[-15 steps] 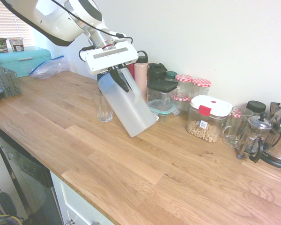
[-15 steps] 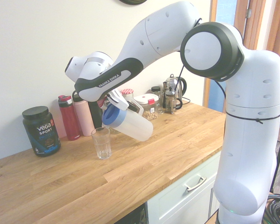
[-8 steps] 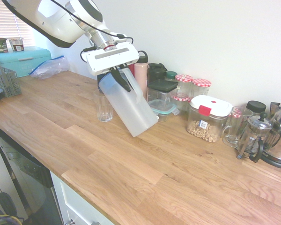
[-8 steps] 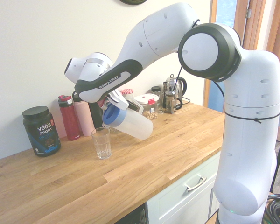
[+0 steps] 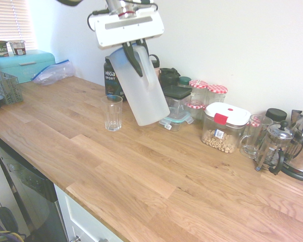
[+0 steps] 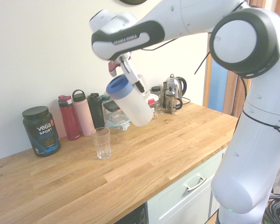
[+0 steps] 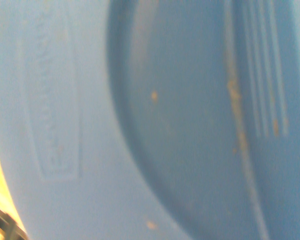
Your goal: Pour me some water
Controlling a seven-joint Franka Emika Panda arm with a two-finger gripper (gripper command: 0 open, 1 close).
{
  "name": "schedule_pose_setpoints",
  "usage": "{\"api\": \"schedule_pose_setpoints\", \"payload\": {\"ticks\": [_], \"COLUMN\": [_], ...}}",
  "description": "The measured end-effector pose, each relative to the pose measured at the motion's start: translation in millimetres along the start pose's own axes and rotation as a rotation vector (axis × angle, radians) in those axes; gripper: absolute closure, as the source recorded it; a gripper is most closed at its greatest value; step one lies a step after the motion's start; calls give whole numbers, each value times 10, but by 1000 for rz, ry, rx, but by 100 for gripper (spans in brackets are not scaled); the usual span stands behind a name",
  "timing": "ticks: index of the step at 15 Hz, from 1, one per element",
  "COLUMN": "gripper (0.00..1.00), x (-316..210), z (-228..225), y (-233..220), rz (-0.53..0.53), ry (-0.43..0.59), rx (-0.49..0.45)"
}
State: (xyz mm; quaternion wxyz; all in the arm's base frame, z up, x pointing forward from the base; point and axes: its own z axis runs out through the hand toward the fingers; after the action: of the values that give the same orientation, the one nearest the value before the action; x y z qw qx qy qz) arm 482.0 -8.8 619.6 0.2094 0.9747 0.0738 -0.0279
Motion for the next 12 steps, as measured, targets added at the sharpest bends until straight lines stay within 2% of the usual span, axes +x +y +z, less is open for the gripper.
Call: {"api": "schedule_pose_setpoints", "payload": {"ticks": [2,5,8,12], "gripper": [100,100,100,100], "x": [-302,-408,-438,-557], "z": [188,812,1214,1325], "y": [264,393,350,475], "rz": [84,231,392,593], "ry": [16,-6,-35,-28], "rx": [110,235,316,379]}}
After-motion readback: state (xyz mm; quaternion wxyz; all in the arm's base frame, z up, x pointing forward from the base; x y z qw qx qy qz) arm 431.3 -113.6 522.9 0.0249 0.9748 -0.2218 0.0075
